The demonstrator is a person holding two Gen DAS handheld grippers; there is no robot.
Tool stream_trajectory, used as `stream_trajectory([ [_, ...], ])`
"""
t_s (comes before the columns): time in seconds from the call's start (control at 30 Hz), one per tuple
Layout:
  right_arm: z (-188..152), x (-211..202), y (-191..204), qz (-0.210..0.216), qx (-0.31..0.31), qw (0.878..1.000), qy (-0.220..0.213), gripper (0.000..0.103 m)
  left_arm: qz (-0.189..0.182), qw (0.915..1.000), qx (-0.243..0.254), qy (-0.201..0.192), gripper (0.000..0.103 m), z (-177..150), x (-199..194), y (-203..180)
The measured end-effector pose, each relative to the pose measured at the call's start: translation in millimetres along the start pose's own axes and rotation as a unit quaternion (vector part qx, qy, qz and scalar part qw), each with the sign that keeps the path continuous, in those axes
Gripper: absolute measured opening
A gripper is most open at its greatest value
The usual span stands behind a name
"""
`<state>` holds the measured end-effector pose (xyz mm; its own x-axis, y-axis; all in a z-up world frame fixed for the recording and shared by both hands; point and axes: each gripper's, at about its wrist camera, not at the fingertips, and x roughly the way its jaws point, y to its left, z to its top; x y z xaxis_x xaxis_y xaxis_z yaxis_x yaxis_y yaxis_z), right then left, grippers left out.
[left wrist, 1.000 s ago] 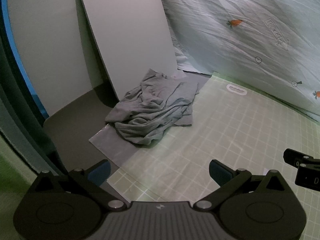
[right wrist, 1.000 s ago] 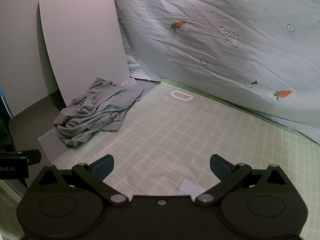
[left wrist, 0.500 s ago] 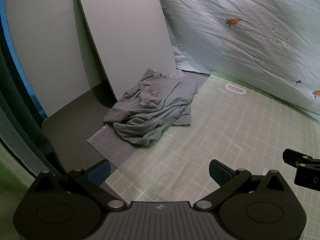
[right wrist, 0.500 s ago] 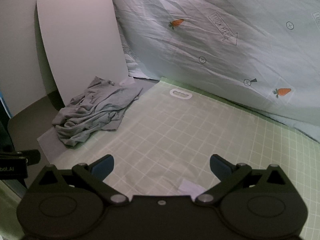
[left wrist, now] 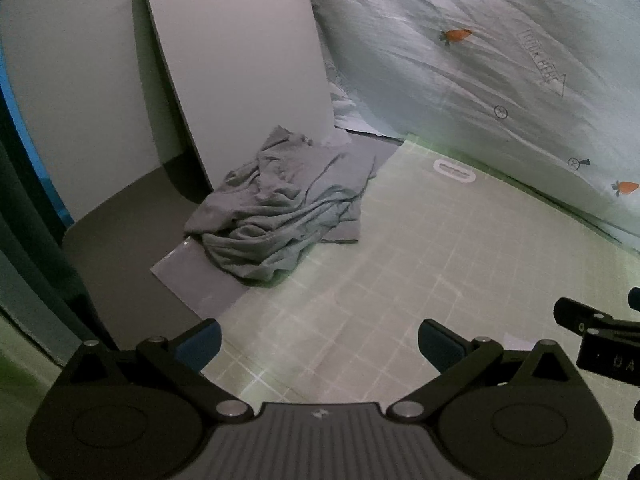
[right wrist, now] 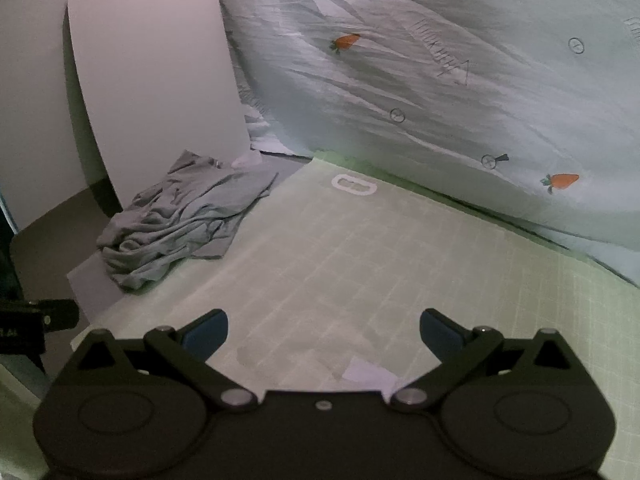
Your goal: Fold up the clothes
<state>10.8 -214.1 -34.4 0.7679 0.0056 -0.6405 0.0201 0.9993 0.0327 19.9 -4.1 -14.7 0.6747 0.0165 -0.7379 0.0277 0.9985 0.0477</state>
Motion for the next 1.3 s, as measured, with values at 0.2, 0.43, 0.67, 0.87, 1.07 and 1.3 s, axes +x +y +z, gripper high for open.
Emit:
stream_trajectory([
  [0.2, 4.1, 14.5, -14.1, 0.028, 0.017, 0.999, -0.017, 0.103, 0.005, 0.9998, -0.019, 0.009, 0.103, 2.8, 16.6, -1.5],
  [0.43, 16.3, 54.9, -23.7, 0.03, 0.016, 0.999, 0.006, 0.103, 0.01, 0.9981, -0.058, 0.021, 0.103, 24.5, 52.7, 3.7],
  [0.67, 42.9, 119.5, -24.1, -0.006, -0.003, 1.0, 0.026, 0.103, 0.03, 0.9941, -0.084, 0.061, 0.103, 47.9, 112.0, 36.0],
  [0.87, 74.1, 193.2, -12.2, 0.009, -0.001, 0.999, 0.038, 0.102, 0.069, 0.9866, -0.119, 0.089, 0.103, 74.2, 179.5, 86.4],
  [1.07, 110.0, 265.1, 27.8, 0.063, 0.019, 0.997, 0.045, 0.098, 0.112, 0.974, -0.165, 0.107, 0.102, 98.3, 237.5, 139.2],
  [1.3, 142.0, 353.7, 68.3, 0.13, 0.062, 0.987, 0.077, 0.094, 0.097, 0.963, -0.217, 0.126, 0.102, 121.3, 286.3, 169.8],
])
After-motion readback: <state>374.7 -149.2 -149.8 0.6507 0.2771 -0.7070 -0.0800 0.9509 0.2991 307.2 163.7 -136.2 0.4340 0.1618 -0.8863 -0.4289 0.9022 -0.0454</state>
